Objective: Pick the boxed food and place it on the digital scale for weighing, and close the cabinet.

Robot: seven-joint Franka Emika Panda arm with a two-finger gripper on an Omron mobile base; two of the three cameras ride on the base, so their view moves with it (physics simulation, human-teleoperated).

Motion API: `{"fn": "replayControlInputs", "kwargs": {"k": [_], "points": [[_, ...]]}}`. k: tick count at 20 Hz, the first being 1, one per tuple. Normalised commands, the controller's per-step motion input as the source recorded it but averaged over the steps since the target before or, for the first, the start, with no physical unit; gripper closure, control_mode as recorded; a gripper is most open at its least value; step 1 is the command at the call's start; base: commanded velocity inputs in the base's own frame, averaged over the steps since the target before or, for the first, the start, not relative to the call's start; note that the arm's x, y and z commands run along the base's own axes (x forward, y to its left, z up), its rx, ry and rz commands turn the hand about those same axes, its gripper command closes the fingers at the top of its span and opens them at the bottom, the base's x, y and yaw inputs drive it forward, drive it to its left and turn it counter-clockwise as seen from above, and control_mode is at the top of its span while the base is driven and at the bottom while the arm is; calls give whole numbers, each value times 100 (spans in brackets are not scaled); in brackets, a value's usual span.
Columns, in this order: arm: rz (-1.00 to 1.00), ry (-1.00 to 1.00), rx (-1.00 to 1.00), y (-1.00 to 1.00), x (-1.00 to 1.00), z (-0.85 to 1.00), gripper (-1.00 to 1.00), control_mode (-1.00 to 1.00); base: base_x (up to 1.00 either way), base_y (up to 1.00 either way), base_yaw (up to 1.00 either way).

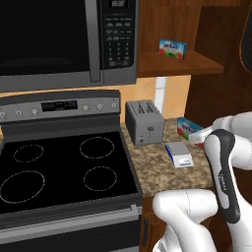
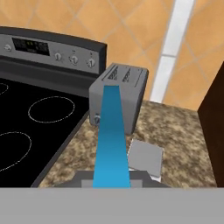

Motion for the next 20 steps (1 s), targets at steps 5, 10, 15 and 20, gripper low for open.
{"fn": "replayControlInputs", "kwargs": {"k": [5,10,15,20], "points": [[8,-1,0,-16,25,-32,100,-100,0,0,0],[3,0,0,-6,26,-25,100,-100,0,0,0],[0,2,0,0,21,-29,100,-100,0,0,0],[1,4,0,0,13,-33,100,-100,0,0,0]]}}
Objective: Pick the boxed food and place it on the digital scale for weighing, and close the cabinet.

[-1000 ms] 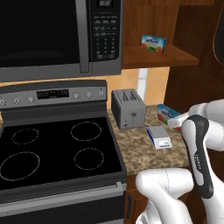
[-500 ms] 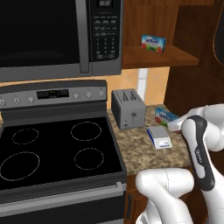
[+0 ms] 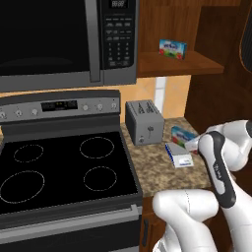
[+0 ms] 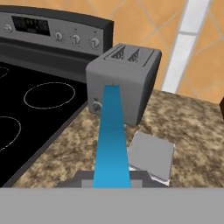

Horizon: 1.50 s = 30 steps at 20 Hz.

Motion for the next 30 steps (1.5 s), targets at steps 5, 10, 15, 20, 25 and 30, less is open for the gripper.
{"fn": "replayControlInputs", "kwargs": {"k": [5,10,15,20,25,30], "points": [[1,-4,0,-5,12,-34,100,-100,0,0,0],[0,-3,0,-13,25,-25,100,-100,0,0,0],[0,0,0,-10,25,-16,100,-100,0,0,0],[0,0,0,-16,28,-13,100,-100,0,0,0],[0,0,0,-11,35,-19,100,-100,0,0,0],[0,1,0,-1,36,-19,100,-100,0,0,0]]}}
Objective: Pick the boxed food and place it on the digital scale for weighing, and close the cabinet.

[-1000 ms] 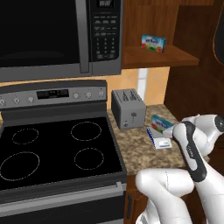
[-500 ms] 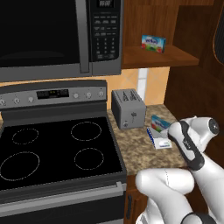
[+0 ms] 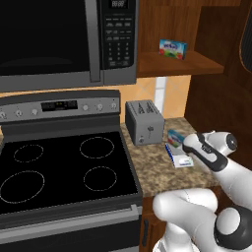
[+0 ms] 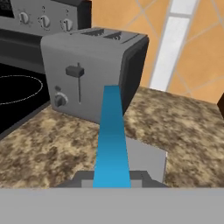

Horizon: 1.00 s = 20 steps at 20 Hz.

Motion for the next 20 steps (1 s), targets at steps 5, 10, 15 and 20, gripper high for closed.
{"fn": "replayControlInputs", "kwargs": {"k": [5,10,15,20], "points": [[0,1,0,-3,31,-24,100,-100,0,0,0],[0,0,0,-11,18,-13,100,-100,0,0,0],[0,1,0,-6,22,-21,100,-100,0,0,0],[0,1,0,0,3,-11,100,-100,0,0,0]]}}
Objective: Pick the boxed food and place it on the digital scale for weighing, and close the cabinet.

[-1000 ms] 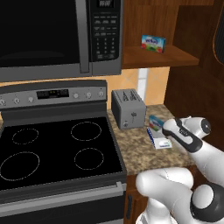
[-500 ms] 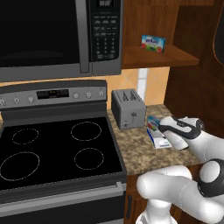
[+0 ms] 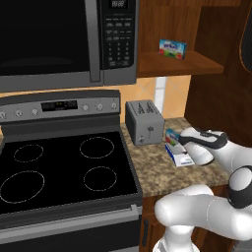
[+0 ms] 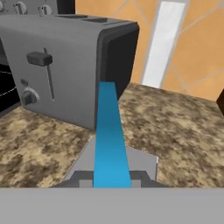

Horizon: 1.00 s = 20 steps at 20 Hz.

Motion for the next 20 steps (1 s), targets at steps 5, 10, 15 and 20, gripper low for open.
{"fn": "replayControlInputs", "kwargs": {"k": [5,10,15,20], "points": [[0,0,0,1,-2,-7,100,-100,0,0,0],[0,0,0,5,0,0,-100,-100,0,0,0],[0,0,0,0,-8,0,-100,-100,0,0,0],[0,-3,0,0,-9,0,-100,-100,0,0,0]]}}
